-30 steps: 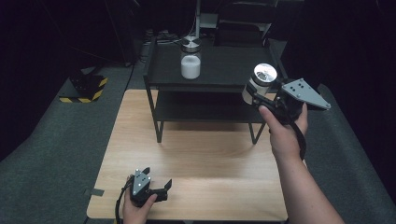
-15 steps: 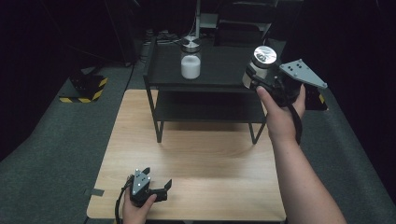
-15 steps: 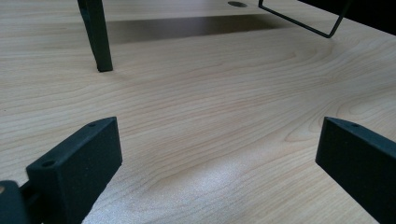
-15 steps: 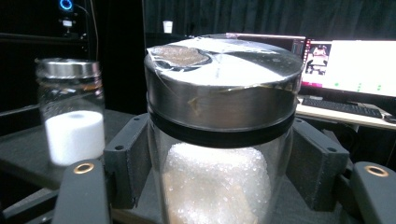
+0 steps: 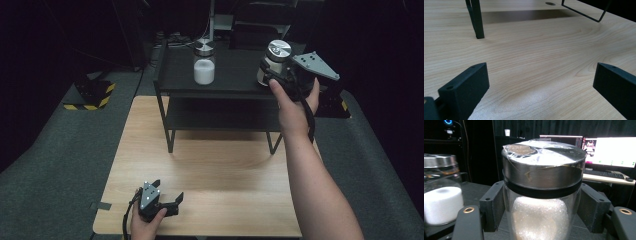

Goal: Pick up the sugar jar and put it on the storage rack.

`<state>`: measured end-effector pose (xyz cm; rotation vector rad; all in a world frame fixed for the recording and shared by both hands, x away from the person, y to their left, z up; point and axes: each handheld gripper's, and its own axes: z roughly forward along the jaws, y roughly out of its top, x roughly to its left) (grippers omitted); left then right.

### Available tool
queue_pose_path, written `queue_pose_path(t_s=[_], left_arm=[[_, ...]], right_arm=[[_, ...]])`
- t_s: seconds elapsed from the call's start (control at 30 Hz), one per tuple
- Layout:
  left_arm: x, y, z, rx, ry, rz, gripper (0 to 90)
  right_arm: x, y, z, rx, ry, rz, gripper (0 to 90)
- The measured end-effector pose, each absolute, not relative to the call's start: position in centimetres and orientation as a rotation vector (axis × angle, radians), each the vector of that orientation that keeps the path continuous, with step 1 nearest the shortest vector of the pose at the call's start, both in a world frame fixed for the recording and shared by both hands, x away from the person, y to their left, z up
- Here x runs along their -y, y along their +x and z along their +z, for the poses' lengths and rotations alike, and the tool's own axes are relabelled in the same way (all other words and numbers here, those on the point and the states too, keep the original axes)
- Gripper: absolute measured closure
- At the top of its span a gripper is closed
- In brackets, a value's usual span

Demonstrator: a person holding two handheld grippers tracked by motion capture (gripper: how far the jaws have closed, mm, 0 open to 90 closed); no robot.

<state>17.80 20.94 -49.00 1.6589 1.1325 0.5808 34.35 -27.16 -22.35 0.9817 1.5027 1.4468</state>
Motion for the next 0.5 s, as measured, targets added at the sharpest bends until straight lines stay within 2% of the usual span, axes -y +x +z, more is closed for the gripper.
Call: queue_pose_path(t_s=[0.5], left_arm=[[-21.0,17.8,-49.0,-1.143,1.654,0.573,0.8]], right_arm=[[26.5,36.3,-23.2,-1.503,1.004,1.44,30.6]])
